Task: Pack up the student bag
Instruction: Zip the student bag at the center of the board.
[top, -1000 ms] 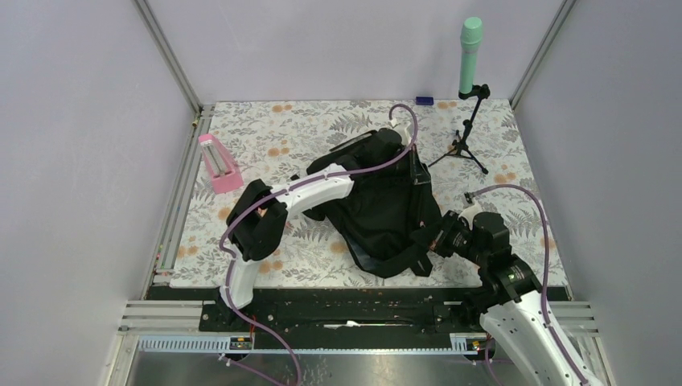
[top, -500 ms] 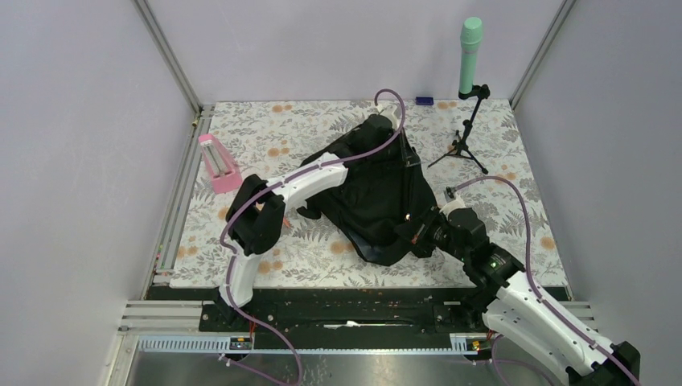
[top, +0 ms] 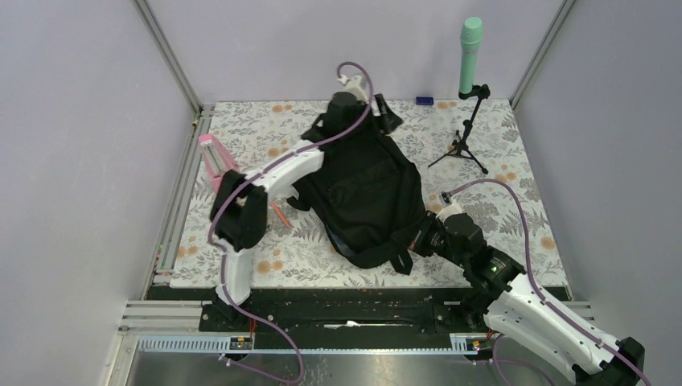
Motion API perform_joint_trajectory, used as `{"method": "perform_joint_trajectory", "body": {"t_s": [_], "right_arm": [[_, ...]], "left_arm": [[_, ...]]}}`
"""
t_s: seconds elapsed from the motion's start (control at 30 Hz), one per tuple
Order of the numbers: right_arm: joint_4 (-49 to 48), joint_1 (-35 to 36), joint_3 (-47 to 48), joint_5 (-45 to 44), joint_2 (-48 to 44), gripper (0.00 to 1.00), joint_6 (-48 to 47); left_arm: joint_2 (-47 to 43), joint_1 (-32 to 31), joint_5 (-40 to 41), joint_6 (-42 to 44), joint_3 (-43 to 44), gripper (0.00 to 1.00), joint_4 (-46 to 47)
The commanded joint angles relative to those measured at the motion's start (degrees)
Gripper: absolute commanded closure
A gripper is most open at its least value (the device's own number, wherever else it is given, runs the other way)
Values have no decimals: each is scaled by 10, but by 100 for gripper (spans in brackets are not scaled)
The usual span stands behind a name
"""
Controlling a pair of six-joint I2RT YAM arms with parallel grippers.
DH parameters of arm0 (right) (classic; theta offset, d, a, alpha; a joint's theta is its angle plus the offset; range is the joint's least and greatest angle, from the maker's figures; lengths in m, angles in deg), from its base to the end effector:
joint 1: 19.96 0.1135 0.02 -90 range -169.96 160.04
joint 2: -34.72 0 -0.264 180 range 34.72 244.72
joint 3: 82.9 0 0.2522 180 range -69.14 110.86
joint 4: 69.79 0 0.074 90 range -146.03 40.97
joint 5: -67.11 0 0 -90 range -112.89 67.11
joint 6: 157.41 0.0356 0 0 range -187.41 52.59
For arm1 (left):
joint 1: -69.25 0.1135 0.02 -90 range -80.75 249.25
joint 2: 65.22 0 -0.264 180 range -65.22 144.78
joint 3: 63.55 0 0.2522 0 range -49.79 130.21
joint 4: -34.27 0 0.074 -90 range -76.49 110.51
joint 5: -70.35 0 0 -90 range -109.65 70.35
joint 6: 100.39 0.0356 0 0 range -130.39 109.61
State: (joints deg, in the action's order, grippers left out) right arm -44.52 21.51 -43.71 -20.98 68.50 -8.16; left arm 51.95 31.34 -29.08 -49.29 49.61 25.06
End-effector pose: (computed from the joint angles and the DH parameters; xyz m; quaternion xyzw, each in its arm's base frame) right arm 0.1151 0.1033 0.2468 0.1170 0.8100 0.4511 0.3560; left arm 0.3896 -0.3108 0.3058 0.0443 0.7816 -0.4350 0.4450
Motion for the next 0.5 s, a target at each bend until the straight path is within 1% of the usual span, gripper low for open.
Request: {"method": "perform_joint_trajectory", "body": {"t_s": [0.0, 0.1, 0.23, 0.33, 0.47], "right_arm": [[-6, 7, 7, 8, -13, 100, -12], [-6, 6, 6, 6, -17, 100, -13], [9, 7, 8, -2, -28, 100, -18], [27, 6, 9, -9, -40, 100, -23], [40, 6, 7, -16, -59, 100, -23]], "left_arm": [[-139, 7, -37, 46, -89, 21, 65], [-191, -14, -75, 66, -158, 19, 45], [-215, -55, -164, 102, -213, 19, 19], [-207, -84, -215, 127, -214, 19, -12], [-183, -110, -216, 145, -197, 20, -72]]}}
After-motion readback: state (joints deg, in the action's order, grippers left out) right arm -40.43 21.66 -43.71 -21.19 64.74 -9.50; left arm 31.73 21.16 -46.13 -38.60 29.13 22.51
